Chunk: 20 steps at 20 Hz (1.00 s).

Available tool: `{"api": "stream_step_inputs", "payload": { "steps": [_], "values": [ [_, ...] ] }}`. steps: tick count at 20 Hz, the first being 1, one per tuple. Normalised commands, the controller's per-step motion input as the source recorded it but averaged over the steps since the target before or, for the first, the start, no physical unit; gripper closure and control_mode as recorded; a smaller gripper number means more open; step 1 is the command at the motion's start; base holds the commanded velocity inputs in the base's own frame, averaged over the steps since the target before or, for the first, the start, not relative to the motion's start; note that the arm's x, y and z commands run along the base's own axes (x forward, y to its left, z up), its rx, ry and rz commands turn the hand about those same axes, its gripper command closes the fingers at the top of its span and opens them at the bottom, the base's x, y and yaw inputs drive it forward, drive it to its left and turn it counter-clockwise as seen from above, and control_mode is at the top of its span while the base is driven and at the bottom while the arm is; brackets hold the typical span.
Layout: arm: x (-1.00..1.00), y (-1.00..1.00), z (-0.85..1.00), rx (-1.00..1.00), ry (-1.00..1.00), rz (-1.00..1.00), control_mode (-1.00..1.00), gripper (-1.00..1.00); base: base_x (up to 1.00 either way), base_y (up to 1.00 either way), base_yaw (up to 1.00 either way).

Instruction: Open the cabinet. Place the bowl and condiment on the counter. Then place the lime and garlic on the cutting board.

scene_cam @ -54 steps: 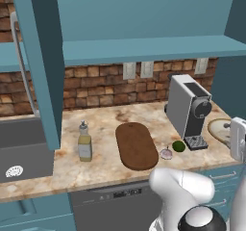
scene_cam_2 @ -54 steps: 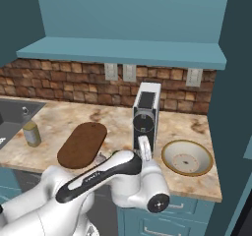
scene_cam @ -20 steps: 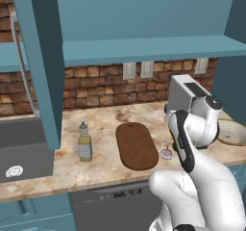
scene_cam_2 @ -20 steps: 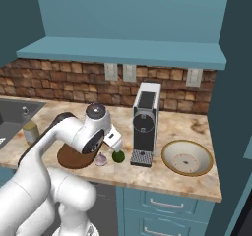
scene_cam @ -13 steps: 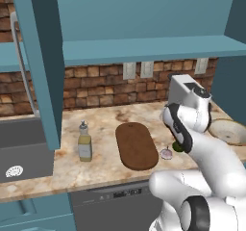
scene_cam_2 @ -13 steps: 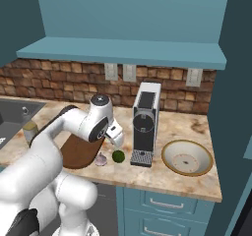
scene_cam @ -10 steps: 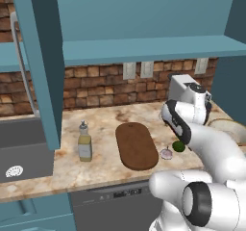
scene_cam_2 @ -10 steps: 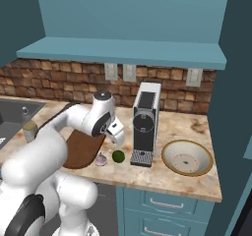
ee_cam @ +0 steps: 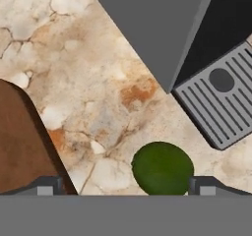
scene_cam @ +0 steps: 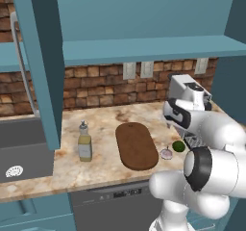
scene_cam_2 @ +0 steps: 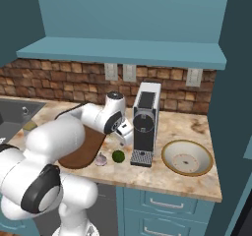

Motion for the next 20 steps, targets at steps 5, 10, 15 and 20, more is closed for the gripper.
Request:
{"api": "stream_step_inputs", "payload": {
  "steps": [5, 10, 15, 20],
  "values": [
    [-0.06, -0.13, -0.27, 0.0, 0.0, -0.01, -1.0, -1.0, 0.0, 0.0, 0.0],
    [-0.14, 0.0, -0.15, 0.0, 0.0, -0.02, -1.0, -1.0, 0.0, 0.0, 0.0],
    [-0.18, 0.0, -0.18, 0.0, 0.0, -0.02, -1.0, -1.0, 0.0, 0.0, 0.0],
    [-0.05, 0.0, -0.24, 0.0, 0.0, -0.03, -1.0, -1.0, 0.0, 0.0, 0.0]
  ]
}}
